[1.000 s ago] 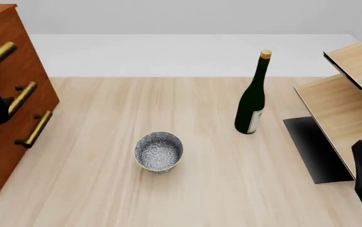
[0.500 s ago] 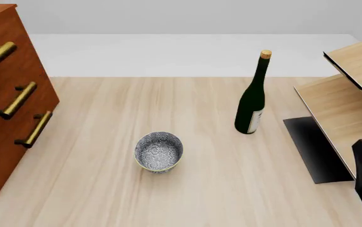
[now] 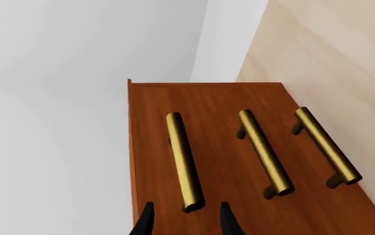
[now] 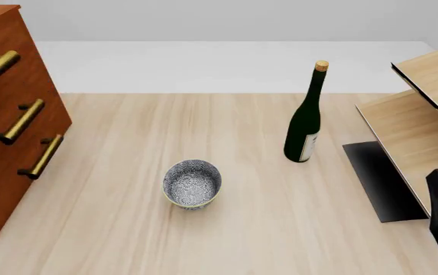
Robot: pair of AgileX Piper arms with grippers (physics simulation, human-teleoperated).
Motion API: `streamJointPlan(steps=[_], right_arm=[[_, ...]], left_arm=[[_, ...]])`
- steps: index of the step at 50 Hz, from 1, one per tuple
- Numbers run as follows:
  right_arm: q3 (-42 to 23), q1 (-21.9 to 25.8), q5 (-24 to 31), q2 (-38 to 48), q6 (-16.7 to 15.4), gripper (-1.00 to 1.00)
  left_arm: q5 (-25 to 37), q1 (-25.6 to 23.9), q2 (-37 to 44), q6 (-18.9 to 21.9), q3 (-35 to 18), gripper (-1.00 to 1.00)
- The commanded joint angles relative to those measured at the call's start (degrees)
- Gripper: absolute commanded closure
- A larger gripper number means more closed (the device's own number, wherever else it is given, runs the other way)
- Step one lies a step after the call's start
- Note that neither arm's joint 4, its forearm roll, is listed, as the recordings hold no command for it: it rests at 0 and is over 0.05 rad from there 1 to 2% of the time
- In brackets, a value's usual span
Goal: Close the bottom drawer of the cabinet and open the top drawer.
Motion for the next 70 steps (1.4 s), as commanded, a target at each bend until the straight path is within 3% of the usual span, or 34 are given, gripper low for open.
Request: streamJointPlan(steps=[1, 34, 35, 70], right_arm=[[0.05, -0.01, 0.07, -0.13, -0.18, -1.0], [0.17, -0.02, -0.32, 0.16, -0.71, -1.0], [0.18, -0.06, -0.4, 0.26, -0.67, -1.0], [0.2, -0.28, -1.38, 1.43, 0.6, -1.0]], left_arm=[[-2.18, 1.51, 1.38, 0.96, 0.12, -1.0], [-5.82, 2.43, 6.06, 1.5, -0.47, -1.0], [-6.17, 2.46, 6.0, 1.52, -0.49, 1.0], [-9.53, -1.62, 6.03, 4.19, 1.69, 1.0]])
